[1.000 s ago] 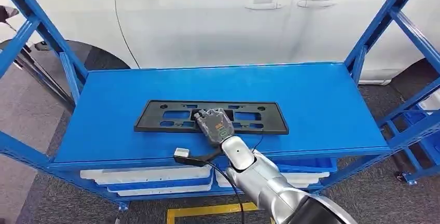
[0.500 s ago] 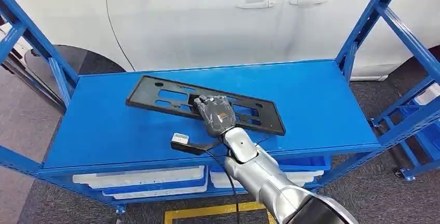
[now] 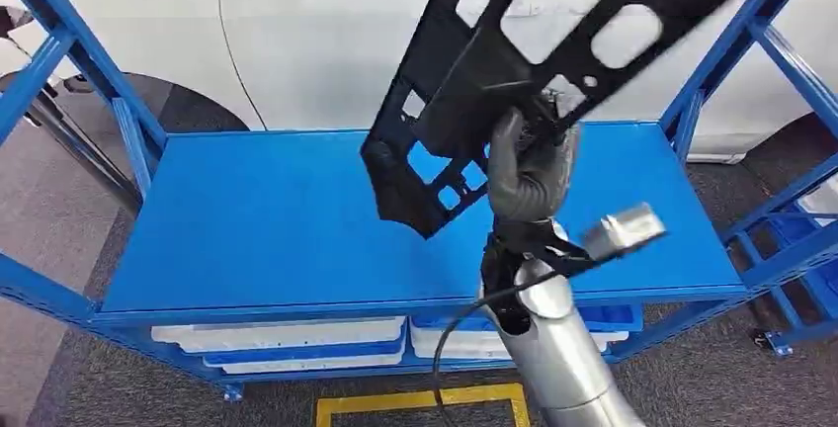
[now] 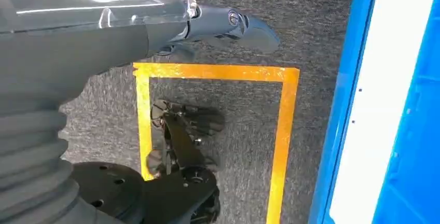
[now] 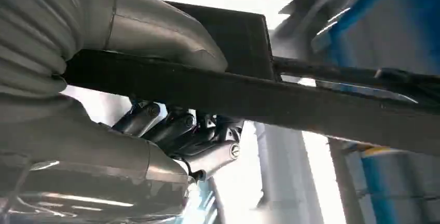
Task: Take the parts from the cabinet and place them on the table.
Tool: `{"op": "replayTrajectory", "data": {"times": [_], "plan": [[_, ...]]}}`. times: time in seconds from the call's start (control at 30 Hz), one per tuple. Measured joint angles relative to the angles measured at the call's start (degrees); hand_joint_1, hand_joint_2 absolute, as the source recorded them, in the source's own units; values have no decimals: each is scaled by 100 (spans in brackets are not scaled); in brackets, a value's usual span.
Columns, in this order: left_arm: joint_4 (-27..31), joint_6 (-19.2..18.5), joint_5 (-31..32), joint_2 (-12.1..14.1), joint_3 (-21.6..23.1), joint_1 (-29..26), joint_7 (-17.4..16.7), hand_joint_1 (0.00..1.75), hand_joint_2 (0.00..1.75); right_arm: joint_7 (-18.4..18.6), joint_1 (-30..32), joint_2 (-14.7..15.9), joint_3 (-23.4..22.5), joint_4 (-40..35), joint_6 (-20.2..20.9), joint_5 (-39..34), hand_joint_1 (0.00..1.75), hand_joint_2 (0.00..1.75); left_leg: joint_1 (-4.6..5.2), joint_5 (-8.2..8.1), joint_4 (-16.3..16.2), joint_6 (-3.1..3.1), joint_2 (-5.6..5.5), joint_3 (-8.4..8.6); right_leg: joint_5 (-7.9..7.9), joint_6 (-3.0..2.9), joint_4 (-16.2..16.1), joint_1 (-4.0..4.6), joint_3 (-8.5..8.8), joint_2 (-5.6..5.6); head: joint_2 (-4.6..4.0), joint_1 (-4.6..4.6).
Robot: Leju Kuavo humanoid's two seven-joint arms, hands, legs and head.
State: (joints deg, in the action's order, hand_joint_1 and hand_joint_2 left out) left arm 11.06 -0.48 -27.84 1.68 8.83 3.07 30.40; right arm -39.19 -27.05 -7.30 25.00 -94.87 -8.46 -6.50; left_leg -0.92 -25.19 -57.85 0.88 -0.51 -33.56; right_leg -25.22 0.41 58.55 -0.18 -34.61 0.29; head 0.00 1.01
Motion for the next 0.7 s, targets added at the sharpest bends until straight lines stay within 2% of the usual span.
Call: {"op": "replayTrajectory", "data": {"times": [0.03, 0.07, 0.13, 0.17, 0.2, 0.23, 0.3, 0.33, 0.37, 0.4, 0.43, 0.47, 0.5, 0.53, 0.57, 0.7], "plan": [[0, 0, 26, 2, -9, 9, -28, 0, 175, -48, 72, 76, 0, -293, 514, -239, 175, 175, 37, -18, -27, -32, -4, -14, -11, -8, -58, 34, 22, -2, 0, -9], [0, -2, 28, 4, -17, 7, -54, 0, 175, -68, 151, 128, 0, -505, 866, -366, 175, 175, 35, -19, -19, -53, -2, -11, -12, -16, -51, 37, 17, 2, 0, -9], [0, -2, 37, 4, -31, 19, -142, 0, 175, -70, 322, 198, 17, -850, 1300, -502, 175, 175, 26, -15, 19, -116, 1, 17, -18, -67, -52, 49, 27, 8, 0, -4], [0, -2, 37, 15, -35, 33, -185, 0, 175, -65, 377, 222, 33, -971, 1497, -578, 175, 175, 27, -50, -1, -156, 5, 23, 10, -111, -114, 2, 61, -2, 0, -9], [0, -2, 37, 13, -37, 32, -223, 0, 175, -65, 426, 247, 57, -1066, 1653, -613, 175, 175, 20, -141, -109, -184, 20, -8, 17, -136, -139, -9, 87, -10, 0, -13], [0, 0, 28, 13, -39, 31, -284, 0, 175, -67, 471, 262, 79, -1158, 1806, -615, 175, 175, 19, -334, -392, -203, 19, -125, 9, -184, -139, -9, 91, -22, 0, -18], [0, 13, -5, 17, -48, 25, -446, 0, 175, -67, 598, 277, 116, -1295, 2104, -613, 175, 175, 10, -798, -1340, -238, 19, -559, 4, -206, -136, 8, 90, -29, 0, -11], [0, 30, -37, 17, -61, 15, -528, 0, 175, -67, 657, 284, 131, -1334, 2205, -620, 175, 175, 10, -913, -1727, -249, 19, -739, 1, -211, -133, 16, 91, -29, 0, -20], [0, 57, -46, 20, -77, -11, -588, 0, 175, -63, 701, 284, 146, -1361, 2254, -622, 175, 175, 10, -867, -1825, -249, 19, -789, 0, -213, -131, 18, 97, -25, 0, -15], [-2, 70, -66, 20, -90, -24, -634, 0, 175, -63, 738, 288, 166, -1380, 2278, -622, 175, 175, 10, -701, -1635, -244, 19, -703, -5, -216, -125, 20, 106, -21, 0, -18], [-2, 103, -96, 22, -103, -27, -697, 0, 175, -63, 757, 288, 177, -1400, 2276, -624, 175, 175, 10, -460, -1231, -235, 20, -505, -12, -209, -116, 20, 118, -15, 0, -17], [-2, 133, -103, 24, -122, -22, -745, 0, 175, -63, 760, 290, 195, -1420, 2263, -631, 175, 175, 10, -190, -676, -221, 22, -231, -30, -192, -97, 20, 131, -14, 0, -18], [-2, 155, -112, 26, -149, -21, -778, 0, 175, -63, 760, 290, 208, -1435, 2263, -635, 175, 175, 11, -14, -167, -192, 24, 16, -37, -169, -68, 21, 133, -15, 0, -15], [-2, 166, -127, 26, -171, -19, -818, 0, 175, -61, 760, 293, 219, -1435, 2260, -644, 175, 175, 50, -76, -49, -167, 16, 84, -53, -139, -26, 64, 111, -13, 0, -18], [-2, 181, -144, 26, -184, -20, -831, 0, 175, -54, 759, 299, 230, -1435, 2245, -657, 175, 175, 42, -59, -56, -133, 6, 64, -39, -115, -20, 58, 86, -13, 0, -9], [-2, 181, -144, 26, -184, -20, -831, 0, 175, -54, 759, 299, 230, -1435, 2245, -657, 175, 175, 42, -59, -56, -133, 6, 64, -39, -115, -20, 58, 86, -13, 0, -9]]}}
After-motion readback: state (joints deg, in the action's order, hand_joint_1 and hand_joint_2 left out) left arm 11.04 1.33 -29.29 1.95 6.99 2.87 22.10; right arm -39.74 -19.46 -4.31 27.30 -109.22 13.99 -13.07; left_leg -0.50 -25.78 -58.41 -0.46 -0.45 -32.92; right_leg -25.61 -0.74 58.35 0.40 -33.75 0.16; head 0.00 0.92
